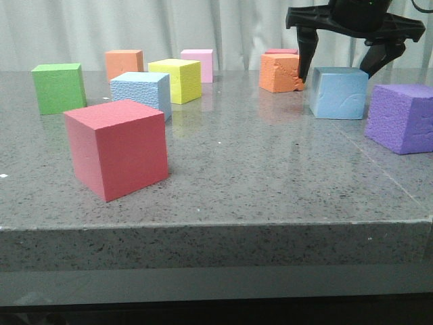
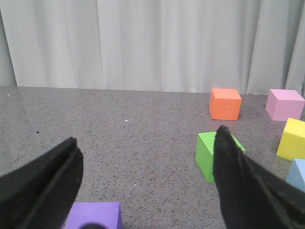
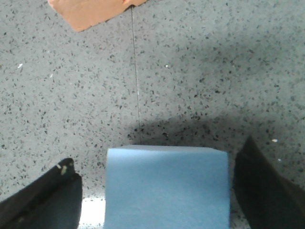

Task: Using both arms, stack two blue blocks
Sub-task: 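Lower the right gripper onto the light-blue cube farthest from the robot and grasp it, then carry the light-blue cube toward the table centre and lower it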

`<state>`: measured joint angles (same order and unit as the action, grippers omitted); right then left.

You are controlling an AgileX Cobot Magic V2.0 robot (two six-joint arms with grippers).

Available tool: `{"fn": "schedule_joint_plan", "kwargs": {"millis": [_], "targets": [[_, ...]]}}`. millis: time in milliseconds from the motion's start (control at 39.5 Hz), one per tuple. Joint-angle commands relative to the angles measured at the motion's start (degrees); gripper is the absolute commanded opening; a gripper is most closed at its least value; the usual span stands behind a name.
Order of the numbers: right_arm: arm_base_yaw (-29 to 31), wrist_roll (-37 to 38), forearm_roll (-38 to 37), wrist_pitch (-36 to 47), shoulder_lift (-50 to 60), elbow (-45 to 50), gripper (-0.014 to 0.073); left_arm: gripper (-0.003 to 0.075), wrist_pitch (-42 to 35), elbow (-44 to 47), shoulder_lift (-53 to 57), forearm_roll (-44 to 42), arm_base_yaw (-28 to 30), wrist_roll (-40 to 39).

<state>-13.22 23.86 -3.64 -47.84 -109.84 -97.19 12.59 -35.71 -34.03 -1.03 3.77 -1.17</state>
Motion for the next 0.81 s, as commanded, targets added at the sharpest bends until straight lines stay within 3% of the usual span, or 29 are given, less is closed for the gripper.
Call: {"fn": "schedule_joint_plan", "kwargs": {"millis": [0, 177, 405, 784], "targets": [[0.1, -0.1, -0.1, 1.9, 2.1, -1.9, 0.0646, 0.0543, -5.0, -2.0, -0.3, 0.2, 0.1, -0.4], [0.1, -0.1, -0.1, 0.7, 1.5, -1.9, 0.0624, 0.0543, -5.0, -2.0, -0.3, 0.2, 0.1, -0.4], [0.1, -0.1, -0.1, 0.2, 2.1, -1.9, 0.0406, 0.0543, -5.0, -2.0, -0.3, 0.2, 0.1, -0.4], [-3.0, -2.0, -0.1, -0.4, 8.0, -2.1, 0.0404, 0.0543, -5.0, -2.0, -0.3, 0.2, 0.1, -0.4]]}}
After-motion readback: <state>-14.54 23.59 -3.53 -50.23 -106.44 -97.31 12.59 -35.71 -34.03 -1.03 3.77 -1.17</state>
